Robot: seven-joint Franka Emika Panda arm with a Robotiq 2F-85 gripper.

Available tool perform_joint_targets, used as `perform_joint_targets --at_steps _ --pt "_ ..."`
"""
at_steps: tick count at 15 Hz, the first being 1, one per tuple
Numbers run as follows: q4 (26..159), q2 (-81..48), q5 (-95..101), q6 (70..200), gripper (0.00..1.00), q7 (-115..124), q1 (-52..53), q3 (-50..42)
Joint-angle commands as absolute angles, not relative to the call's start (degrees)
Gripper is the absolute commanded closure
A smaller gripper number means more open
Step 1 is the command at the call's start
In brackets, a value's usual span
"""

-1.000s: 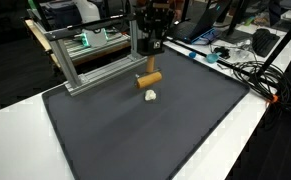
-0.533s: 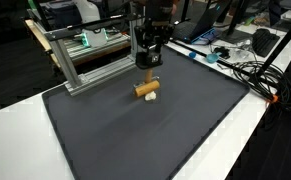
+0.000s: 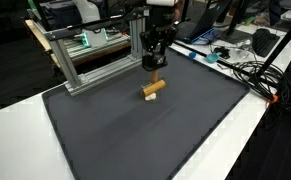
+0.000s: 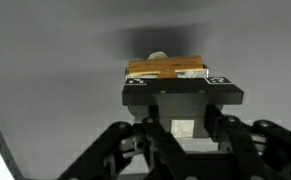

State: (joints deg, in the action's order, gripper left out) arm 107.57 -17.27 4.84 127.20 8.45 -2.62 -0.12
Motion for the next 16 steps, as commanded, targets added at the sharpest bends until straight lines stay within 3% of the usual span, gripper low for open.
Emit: perform_joint_targets --at_steps 1,14,16 --pt "110.64 -15.85 3.09 133.45 0.79 7.75 -2.2 -0.97" --pt "114.06 -14.57 4.95 132.0 0.79 8.57 -1.99 -2.99" --pt "115.68 -13.69 0.84 136.29 0.79 6.62 -2.99 -1.9"
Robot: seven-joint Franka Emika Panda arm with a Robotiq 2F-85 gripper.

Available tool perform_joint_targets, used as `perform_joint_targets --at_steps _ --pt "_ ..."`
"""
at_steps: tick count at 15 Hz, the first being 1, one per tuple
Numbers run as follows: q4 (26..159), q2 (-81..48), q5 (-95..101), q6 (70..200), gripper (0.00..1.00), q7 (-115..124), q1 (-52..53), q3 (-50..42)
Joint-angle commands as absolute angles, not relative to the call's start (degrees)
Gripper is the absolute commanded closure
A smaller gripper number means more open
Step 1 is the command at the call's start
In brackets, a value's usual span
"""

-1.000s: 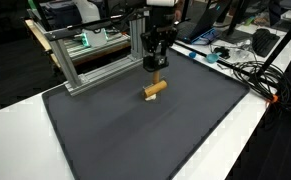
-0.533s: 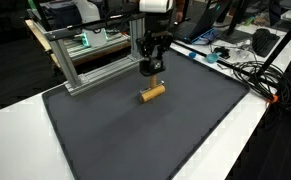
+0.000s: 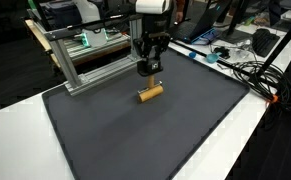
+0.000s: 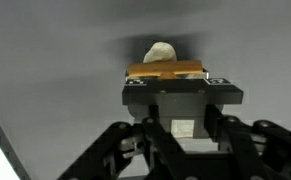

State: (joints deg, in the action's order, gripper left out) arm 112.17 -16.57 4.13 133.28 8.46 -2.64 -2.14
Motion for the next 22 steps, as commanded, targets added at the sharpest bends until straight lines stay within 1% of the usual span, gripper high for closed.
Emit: perform_joint_targets --at_steps 1,4,6,8,14,18,22 --pt "117.21 -12.36 -0.71 139.74 0.79 6.62 -3.2 -1.66" --pt "120.66 -8.44 -1.57 144.45 0.79 7.38 -2.64 -2.04" --pt "122.22 -5.91 3.67 142.6 0.79 11.4 -1.43 -3.72" --pt "122.74 -5.12 5.69 140.33 0.79 12.04 -1.36 -3.53" --pt "121.38 -9.32 5.7 140.02 0.79 14.76 -0.07 -2.63" --pt "121.63 -9.3 6.05 140.49 0.79 17.31 -0.07 -3.66" --pt "120.77 -10.17 8.19 137.05 0.79 20.38 -0.02 -4.84"
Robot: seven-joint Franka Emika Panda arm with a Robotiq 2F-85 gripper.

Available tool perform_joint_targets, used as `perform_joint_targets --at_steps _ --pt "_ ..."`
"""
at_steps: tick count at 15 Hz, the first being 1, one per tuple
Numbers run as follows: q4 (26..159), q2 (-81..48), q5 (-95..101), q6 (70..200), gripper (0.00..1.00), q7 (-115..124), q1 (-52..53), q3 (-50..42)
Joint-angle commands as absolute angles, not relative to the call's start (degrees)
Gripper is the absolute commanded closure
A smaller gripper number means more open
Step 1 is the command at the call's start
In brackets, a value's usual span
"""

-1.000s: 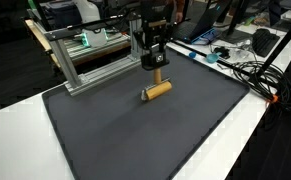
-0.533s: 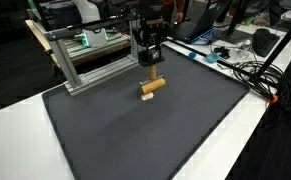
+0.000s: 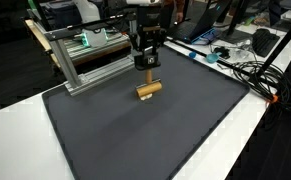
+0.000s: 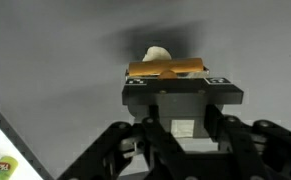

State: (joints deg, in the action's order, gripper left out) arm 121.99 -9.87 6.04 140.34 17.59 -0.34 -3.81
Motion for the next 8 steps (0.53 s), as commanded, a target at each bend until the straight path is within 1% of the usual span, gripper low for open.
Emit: perform_joint_targets --at_steps 1,4,8 --pt "120.44 -10.56 8.29 136.23 0.79 20.78 -0.08 -4.97" --pt "119.49 -11.42 8.2 132.62 0.79 20.57 -0.18 -4.93" --pt "118.48 -14.0 6.42 134.95 0.79 19.82 -0.43 -4.51"
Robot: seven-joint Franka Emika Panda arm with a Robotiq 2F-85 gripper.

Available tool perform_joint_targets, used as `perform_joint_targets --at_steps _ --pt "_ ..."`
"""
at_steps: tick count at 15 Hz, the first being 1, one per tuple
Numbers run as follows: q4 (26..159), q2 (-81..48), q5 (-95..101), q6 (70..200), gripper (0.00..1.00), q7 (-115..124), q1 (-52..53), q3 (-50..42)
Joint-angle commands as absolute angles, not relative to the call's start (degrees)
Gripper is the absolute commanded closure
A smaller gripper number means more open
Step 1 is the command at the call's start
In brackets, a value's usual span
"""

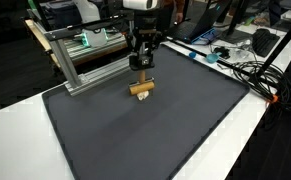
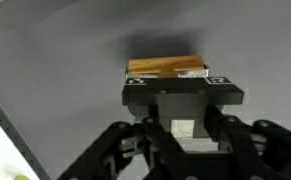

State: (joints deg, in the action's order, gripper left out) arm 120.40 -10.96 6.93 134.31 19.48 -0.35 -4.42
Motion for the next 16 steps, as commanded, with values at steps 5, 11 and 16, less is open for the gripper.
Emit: perform_joint_targets --at_steps 5,11,16 --pt "116.62 -15.57 5.7 136.83 0.79 20.86 -0.63 -4.83" --pt "113.79 -18.28 6.69 136.45 0.79 23.02 -0.14 -5.22" --pt "111.63 -20.12 6.85 136.77 0.79 24.99 0.21 -5.4"
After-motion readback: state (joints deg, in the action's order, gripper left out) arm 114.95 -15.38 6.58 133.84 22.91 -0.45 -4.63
